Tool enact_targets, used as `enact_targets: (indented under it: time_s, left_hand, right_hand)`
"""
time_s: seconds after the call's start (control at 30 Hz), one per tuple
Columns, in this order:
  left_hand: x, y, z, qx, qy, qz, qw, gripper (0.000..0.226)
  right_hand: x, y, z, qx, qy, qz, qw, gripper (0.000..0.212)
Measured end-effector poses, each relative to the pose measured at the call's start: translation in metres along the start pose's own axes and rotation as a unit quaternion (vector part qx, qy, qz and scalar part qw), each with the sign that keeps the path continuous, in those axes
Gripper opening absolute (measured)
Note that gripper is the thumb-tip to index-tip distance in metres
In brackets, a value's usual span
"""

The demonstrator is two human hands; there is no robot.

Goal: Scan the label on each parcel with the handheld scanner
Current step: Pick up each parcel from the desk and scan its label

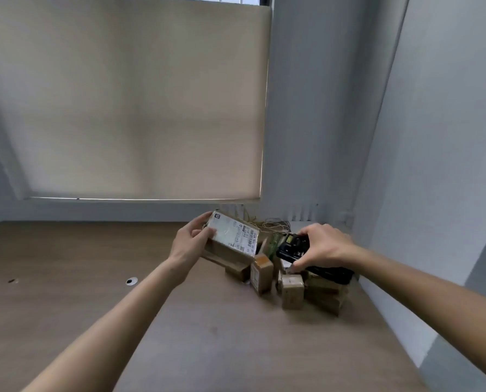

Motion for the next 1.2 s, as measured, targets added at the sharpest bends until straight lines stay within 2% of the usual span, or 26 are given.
enact_targets:
  time_s: [0.13, 0.23, 0.33, 0.5, 0.57, 0.63, 0.73, 0.83, 1.2]
  left_hand:
    - [-0.019, 0.012, 0.067, -0.049, -0.073, 0.043, 0.995, 0.052]
    - [-0.042, 0.021, 0.129, -0.098, -0.129, 0.085, 0.983, 0.059]
    - [-0.073, 0.031, 0.199, -0.139, -0.184, 0.116, 0.966, 0.064]
    - [-0.138, 0.044, 0.322, -0.141, -0.216, 0.135, 0.957, 0.079]
    - [-0.170, 0.052, 0.372, -0.117, -0.211, 0.144, 0.960, 0.080]
    - [-0.204, 0.066, 0.422, -0.098, -0.219, 0.155, 0.958, 0.071]
    - [-0.261, 0.086, 0.491, -0.091, -0.270, 0.177, 0.942, 0.049]
    - [-0.319, 0.100, 0.549, -0.078, -0.328, 0.194, 0.921, 0.032]
    - [-0.473, 0.166, 0.704, -0.074, -0.509, 0.227, 0.827, 0.049]
  right_hand:
    - [-0.012, 0.073, -0.016, 0.135, 0.058, 0.061, 0.987, 0.069]
    - [-0.030, 0.145, -0.036, 0.229, 0.101, 0.095, 0.963, 0.054]
    - [-0.054, 0.225, -0.063, 0.302, 0.157, 0.123, 0.932, 0.054]
    - [-0.113, 0.361, -0.104, 0.368, 0.242, 0.170, 0.882, 0.030]
    - [-0.137, 0.412, -0.125, 0.369, 0.267, 0.189, 0.870, 0.030]
    - [-0.162, 0.463, -0.148, 0.361, 0.294, 0.207, 0.860, 0.035]
    - [-0.200, 0.533, -0.182, 0.349, 0.337, 0.232, 0.843, 0.051]
    - [-0.239, 0.596, -0.216, 0.331, 0.374, 0.258, 0.827, 0.055]
    - [-0.357, 0.780, -0.358, 0.253, 0.487, 0.315, 0.774, 0.060]
Point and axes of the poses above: each hand's wrist, its own x-axis towards the middle knuckle, its own z-axis out of the back of the hand, y = z × x, the point moved 6 cm from there along x, towards the middle knuckle, and after that the axes turned 13 degrees about -z, right-handed, at the moved point
